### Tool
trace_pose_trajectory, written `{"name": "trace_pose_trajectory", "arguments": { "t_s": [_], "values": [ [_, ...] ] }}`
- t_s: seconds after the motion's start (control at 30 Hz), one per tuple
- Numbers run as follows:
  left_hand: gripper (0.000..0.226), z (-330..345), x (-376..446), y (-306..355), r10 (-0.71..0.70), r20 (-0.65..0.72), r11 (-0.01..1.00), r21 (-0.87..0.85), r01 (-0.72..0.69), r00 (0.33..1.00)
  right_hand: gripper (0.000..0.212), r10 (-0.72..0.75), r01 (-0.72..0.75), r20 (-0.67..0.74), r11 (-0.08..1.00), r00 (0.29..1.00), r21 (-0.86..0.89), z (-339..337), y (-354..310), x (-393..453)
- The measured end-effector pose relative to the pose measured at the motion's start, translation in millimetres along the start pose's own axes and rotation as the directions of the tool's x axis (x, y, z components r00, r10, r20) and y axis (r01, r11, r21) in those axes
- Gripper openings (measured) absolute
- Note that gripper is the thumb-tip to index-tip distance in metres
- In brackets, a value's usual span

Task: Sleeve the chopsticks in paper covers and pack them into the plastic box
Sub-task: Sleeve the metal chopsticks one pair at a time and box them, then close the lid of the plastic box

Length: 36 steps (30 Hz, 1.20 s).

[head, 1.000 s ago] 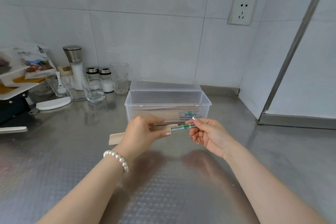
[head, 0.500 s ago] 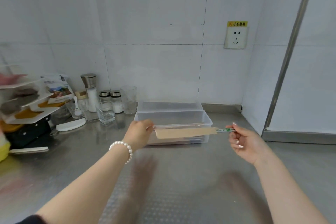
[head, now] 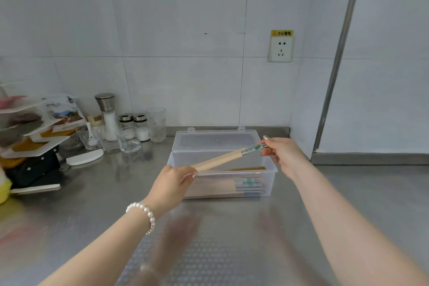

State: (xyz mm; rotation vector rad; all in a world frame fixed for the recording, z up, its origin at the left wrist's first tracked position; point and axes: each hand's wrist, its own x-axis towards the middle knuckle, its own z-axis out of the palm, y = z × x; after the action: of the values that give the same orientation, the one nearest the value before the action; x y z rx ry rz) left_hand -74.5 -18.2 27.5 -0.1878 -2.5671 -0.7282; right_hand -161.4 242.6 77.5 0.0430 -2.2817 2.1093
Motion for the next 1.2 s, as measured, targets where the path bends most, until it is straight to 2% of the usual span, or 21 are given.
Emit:
{"name": "trace_pose_trajectory", "arguments": {
  "t_s": [0.27, 0.33, 0.4, 0.5, 0.6, 0.67, 0.77, 0.8, 0.87, 0.93, 0.97, 1.03, 1.1, 1.2],
  "values": [
    [0.023, -1, -13, 7, 0.045, -0.01, 0.999, -0.029, -0.045, 0.999, 0.026, -0.043, 0.036, -0.061, 0.992, 0.997, -0.122, 7, 8, -26],
    [0.024, -2, -13, 8, 0.038, -0.005, 0.999, -0.025, -0.038, 0.999, 0.032, -0.115, 0.091, -0.085, 0.965, 0.99, -0.248, 14, 14, -26],
    [0.024, -3, -13, 10, 0.031, 0.002, 0.999, -0.034, -0.031, 1.0, 0.04, -0.207, 0.131, -0.131, 0.891, 0.969, -0.435, 20, 21, -26],
    [0.025, -4, -13, 13, 0.019, 0.033, 0.999, -0.034, -0.018, 0.999, 0.027, -0.272, 0.134, -0.15, 0.797, 0.951, -0.589, 24, 23, -28],
    [0.026, -5, -11, 8, 0.0, 0.078, 0.999, -0.052, 0.004, 0.997, 0.031, -0.234, 0.104, -0.135, 0.783, 0.963, -0.614, 23, 20, -22],
    [0.036, -6, -7, 3, -0.015, 0.098, 0.998, -0.058, 0.02, 0.995, 0.038, -0.218, 0.079, -0.142, 0.767, 0.966, -0.637, 21, 20, -19],
    [0.043, -9, 3, -1, -0.014, -0.049, 1.0, -0.018, 0.013, 0.999, 0.031, -0.284, 0.124, -0.192, 0.803, 0.939, -0.583, 15, 16, -19],
    [0.039, -11, 7, -2, -0.049, -0.103, 0.999, -0.016, 0.048, 0.993, 0.03, -0.327, 0.15, -0.232, 0.816, 0.916, -0.558, 12, 13, -20],
    [0.028, -17, 16, -4, -0.187, -0.126, 0.98, -0.096, 0.176, 0.974, 0.031, -0.369, 0.172, -0.306, 0.839, 0.878, -0.517, 7, 9, -22],
    [0.018, -20, 25, -4, -0.34, -0.05, 0.905, -0.287, 0.313, 0.939, 0.028, -0.318, 0.144, -0.33, 0.877, 0.889, -0.458, 3, 9, -18],
    [0.019, -21, 30, -1, -0.426, -0.002, 0.832, -0.392, 0.391, 0.905, 0.028, -0.25, 0.1, -0.323, 0.903, 0.913, -0.417, 2, 10, -15],
    [0.043, -19, 43, -2, -0.558, 0.121, 0.664, -0.528, 0.529, 0.821, 0.028, -0.066, -0.013, -0.256, 0.955, 0.965, -0.298, 3, 14, -5],
    [0.06, -16, 53, -9, -0.628, 0.228, 0.527, -0.579, 0.622, 0.744, 0.034, 0.132, -0.166, -0.182, 0.968, 0.974, -0.187, 5, 19, 5],
    [0.074, -9, 64, -20, -0.633, 0.309, 0.416, -0.638, 0.648, 0.71, 0.053, 0.288, -0.295, -0.104, 0.953, 0.952, -0.069, 5, 24, 19]
  ]
}}
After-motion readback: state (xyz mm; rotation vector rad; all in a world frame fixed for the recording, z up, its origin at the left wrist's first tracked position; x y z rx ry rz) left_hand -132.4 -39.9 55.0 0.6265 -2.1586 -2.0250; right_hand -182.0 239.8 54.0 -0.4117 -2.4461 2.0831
